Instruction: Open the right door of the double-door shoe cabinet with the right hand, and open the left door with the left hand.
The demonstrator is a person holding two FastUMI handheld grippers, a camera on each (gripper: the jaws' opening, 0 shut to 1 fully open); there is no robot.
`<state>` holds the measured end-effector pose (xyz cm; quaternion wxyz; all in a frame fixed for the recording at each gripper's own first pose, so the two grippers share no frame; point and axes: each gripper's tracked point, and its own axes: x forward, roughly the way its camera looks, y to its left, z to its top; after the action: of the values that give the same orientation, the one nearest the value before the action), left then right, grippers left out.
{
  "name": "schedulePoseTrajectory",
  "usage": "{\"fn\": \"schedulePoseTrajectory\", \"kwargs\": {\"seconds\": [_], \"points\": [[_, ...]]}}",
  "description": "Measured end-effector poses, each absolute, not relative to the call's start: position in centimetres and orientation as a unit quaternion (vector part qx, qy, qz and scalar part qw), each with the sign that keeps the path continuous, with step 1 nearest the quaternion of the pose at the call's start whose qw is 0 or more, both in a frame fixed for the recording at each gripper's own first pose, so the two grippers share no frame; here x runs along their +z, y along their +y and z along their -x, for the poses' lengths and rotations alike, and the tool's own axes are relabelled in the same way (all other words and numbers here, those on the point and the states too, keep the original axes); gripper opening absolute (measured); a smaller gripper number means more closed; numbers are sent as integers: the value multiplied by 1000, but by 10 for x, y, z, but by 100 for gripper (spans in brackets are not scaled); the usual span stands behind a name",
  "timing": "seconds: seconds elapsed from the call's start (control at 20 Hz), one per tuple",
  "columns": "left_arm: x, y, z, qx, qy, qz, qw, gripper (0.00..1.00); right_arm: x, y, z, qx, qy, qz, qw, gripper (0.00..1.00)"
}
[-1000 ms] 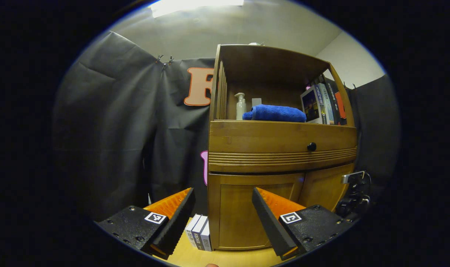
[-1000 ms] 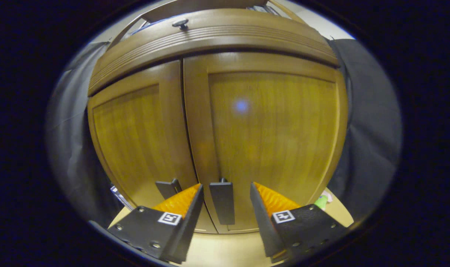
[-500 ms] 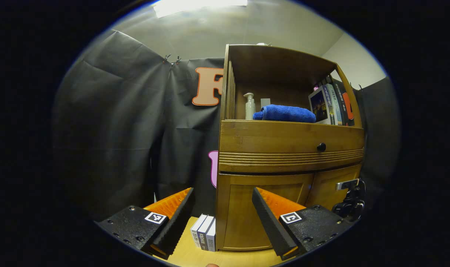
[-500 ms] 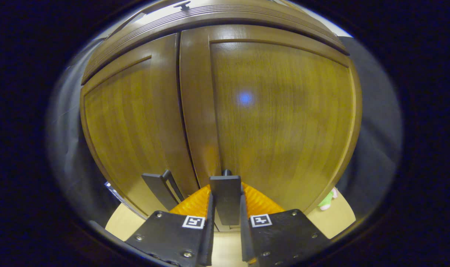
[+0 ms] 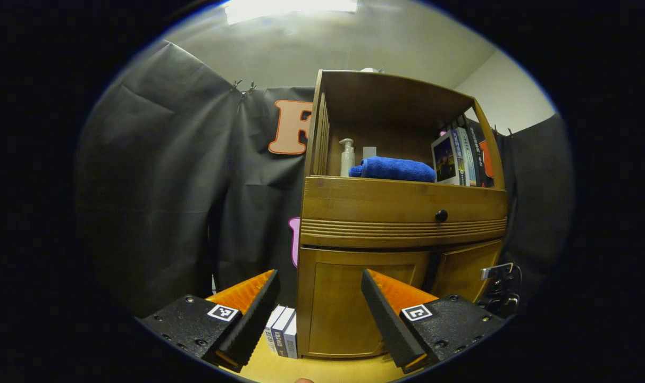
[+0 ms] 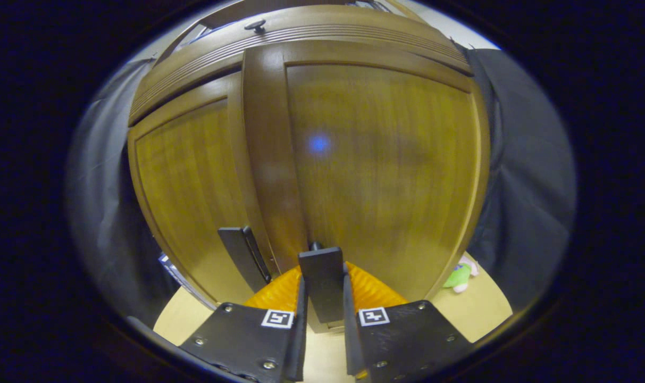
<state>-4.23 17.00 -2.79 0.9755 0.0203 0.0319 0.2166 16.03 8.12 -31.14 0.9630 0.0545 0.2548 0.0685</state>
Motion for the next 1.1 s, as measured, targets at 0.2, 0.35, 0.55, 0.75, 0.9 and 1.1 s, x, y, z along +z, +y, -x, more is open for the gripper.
{"fn": "schedulePoseTrajectory", "kwargs": {"seconds": [0.2,0.35,0.55,0.75,0.9,1.1], "points": [[-30,154,40,200,35,-15,979,96,-314,81,-160,66,258,-63,962,30],[-31,140,38,186,36,-11,982,96,-315,80,-161,62,261,-65,961,30],[-36,121,36,165,42,-7,985,95,-318,79,-160,49,264,-72,961,30],[-42,104,32,142,50,-1,989,95,-317,76,-159,31,267,-75,960,30],[-45,93,30,126,53,3,991,95,-318,73,-158,13,267,-78,960,30],[-53,75,21,101,59,8,993,96,-310,63,-162,-18,269,-85,959,29]]}}
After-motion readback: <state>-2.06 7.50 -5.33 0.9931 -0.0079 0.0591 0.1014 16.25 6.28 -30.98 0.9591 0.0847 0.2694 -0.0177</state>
